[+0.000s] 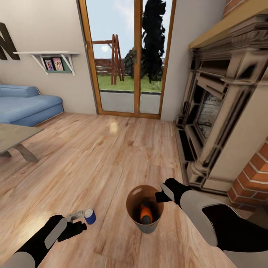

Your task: Put the three can of soda from the living room inside the tash can in the kitchen.

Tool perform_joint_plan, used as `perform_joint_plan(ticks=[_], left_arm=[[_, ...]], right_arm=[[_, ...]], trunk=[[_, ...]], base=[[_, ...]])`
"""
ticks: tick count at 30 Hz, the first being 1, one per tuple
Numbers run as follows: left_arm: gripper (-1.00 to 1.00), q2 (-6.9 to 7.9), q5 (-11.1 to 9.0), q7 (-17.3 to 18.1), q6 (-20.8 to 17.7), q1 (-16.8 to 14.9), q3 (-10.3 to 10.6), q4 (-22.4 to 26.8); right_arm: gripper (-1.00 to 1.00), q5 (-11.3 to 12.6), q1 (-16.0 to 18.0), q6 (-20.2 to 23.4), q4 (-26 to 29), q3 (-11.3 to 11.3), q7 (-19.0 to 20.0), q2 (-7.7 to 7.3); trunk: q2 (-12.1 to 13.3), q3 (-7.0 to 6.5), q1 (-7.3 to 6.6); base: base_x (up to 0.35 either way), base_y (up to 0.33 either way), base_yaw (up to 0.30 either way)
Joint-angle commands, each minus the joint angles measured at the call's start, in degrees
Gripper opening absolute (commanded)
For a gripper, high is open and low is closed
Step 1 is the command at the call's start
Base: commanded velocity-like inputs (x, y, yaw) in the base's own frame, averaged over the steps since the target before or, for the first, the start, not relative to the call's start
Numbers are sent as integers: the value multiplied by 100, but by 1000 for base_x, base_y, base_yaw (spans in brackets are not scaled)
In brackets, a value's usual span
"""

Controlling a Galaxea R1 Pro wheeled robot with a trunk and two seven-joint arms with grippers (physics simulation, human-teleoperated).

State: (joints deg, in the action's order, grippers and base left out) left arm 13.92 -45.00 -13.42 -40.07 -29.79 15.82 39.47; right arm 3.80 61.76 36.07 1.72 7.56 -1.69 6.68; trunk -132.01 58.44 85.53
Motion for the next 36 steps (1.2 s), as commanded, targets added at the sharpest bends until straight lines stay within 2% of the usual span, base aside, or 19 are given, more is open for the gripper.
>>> perform_joint_plan(ticks=[1, 16, 36], left_arm=[[100, 1, 2, 2, 11, 0, 0, -1], [100, -3, 3, -2, 56, 0, 0, 1], [100, -7, 9, -3, 91, 0, 0, 8]], right_arm=[[-100, 52, 3, -3, 4, -70, 26, 1], [-100, 59, 3, -3, 4, -63, 44, 2], [-100, 60, 3, -3, 4, -61, 46, 5]], trunk=[[0, 0, 0], [0, 2, 0], [0, 2, 0]], base=[[288, 93, 30], [300, 65, 5], [61, 27, 0]])
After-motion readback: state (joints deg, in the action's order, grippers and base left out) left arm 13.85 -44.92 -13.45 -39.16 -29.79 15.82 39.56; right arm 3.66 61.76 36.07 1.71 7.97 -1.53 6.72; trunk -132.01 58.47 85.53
